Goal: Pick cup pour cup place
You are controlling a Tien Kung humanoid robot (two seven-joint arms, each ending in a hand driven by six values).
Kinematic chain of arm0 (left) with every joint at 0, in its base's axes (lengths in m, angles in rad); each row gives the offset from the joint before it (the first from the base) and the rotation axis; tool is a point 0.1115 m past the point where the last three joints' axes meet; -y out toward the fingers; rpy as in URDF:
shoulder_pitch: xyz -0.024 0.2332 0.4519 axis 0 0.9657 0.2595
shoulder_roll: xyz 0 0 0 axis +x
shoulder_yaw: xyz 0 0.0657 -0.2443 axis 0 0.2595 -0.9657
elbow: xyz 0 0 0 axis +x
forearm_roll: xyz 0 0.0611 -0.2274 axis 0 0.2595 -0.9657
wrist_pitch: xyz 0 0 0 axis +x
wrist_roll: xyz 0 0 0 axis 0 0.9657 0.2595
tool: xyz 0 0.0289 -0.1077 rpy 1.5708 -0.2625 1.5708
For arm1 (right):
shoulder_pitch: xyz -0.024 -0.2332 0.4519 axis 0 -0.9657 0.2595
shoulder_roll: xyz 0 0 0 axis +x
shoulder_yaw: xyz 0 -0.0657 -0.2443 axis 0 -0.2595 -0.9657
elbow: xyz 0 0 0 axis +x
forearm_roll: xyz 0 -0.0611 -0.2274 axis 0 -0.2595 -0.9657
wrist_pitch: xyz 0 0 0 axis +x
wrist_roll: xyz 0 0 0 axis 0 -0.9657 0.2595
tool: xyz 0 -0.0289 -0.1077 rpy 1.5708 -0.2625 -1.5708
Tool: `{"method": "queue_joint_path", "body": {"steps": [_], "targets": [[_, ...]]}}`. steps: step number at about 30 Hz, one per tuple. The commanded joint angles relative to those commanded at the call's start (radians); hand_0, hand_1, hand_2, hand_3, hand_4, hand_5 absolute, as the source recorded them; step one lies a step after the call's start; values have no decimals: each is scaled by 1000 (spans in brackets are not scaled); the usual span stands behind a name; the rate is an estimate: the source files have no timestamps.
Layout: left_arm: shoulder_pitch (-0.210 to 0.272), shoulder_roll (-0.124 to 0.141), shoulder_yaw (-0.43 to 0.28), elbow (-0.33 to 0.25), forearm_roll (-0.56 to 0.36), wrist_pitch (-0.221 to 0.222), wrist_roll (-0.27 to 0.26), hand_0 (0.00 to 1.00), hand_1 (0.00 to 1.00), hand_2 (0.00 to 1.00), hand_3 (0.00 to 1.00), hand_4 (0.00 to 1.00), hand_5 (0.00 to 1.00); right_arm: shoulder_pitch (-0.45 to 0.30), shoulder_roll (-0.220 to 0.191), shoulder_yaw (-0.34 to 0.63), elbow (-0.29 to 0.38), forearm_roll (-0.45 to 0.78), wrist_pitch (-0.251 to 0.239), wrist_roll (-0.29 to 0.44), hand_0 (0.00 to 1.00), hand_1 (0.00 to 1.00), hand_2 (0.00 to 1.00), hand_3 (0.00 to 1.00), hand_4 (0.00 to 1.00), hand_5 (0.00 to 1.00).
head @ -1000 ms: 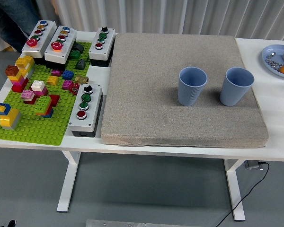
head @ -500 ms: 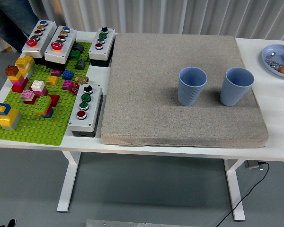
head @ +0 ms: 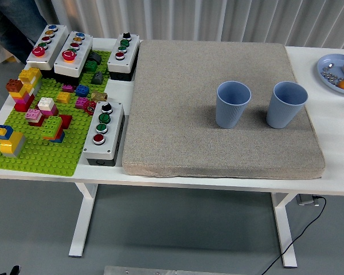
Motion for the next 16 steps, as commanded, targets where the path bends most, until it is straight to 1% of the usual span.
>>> {"method": "queue_joint_path", "body": {"steps": [5,9,10,11,13,16], "targets": [[0,0,0,0,-2,0,0,717,653,730,657,474,990,-1,2,1,-5,0,9,1,902,809,824,898,848,392],[0,0,2,0,-4,0,-1,717,653,730,657,474,990,-1,4,-3,-11,3,5,-4,902,809,824,898,848,392],[0,0,2,0,-3,0,-1,717,653,730,657,474,991,-1,4,-5,-12,3,1,-7,909,813,838,905,810,838],[-1,0,2,0,-3,0,-1,717,653,730,657,474,991,-1,3,-6,-12,3,0,-7,909,813,838,905,810,838],[-2,0,0,0,-1,0,-1,717,653,730,657,474,991,0,3,-9,-16,28,15,-22,909,813,838,905,810,838],[-3,0,1,0,-1,0,-1,717,653,730,657,474,991,-1,4,-9,-18,41,16,-23,909,813,838,905,810,838]]}}
